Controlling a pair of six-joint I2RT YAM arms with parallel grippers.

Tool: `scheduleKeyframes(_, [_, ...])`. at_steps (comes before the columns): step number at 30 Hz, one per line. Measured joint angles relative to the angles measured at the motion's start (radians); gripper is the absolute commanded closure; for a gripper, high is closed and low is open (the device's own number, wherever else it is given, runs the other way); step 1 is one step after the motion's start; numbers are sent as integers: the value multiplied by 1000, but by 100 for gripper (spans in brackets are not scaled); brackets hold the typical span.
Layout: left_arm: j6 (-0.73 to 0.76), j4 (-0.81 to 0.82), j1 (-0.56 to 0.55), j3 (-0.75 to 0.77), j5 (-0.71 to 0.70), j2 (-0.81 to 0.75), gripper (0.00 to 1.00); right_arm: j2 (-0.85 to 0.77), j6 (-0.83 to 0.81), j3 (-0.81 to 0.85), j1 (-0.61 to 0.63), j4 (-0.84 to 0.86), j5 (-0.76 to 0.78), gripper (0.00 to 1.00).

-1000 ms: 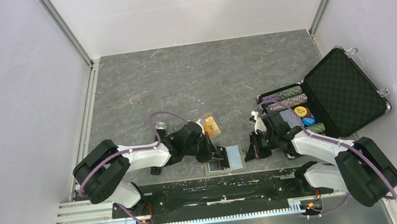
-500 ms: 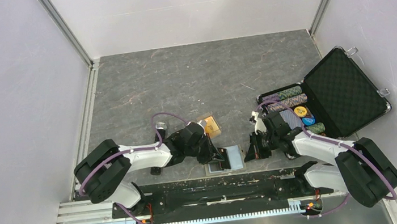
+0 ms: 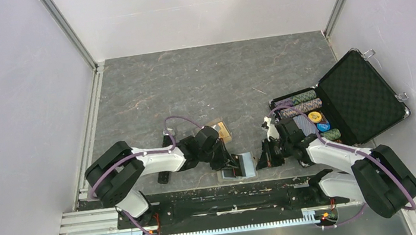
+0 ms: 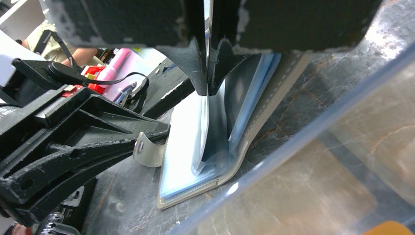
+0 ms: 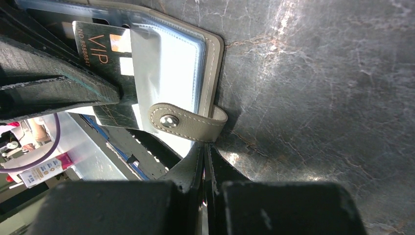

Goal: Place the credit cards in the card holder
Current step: Insert the credit card into the card holder.

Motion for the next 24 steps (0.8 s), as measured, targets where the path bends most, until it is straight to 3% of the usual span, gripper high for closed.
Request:
scheduleKeyframes(6, [23,-172,-30,117,-39,28,78,-2,0,-1,0,1,0,100])
scheduleKeyframes(13, [88,-396,-74,239,-114,72,45,-2,1,-3,0,3,-1,100])
scheduleKeyframes(18, [126,-506,-93,308,-162,85,34,-2,1,-3,0,4,-2,100])
scheduleKeyframes(24, [150,-570,-105,363,-182,122,34,-2,1,-3,0,4,-1,100])
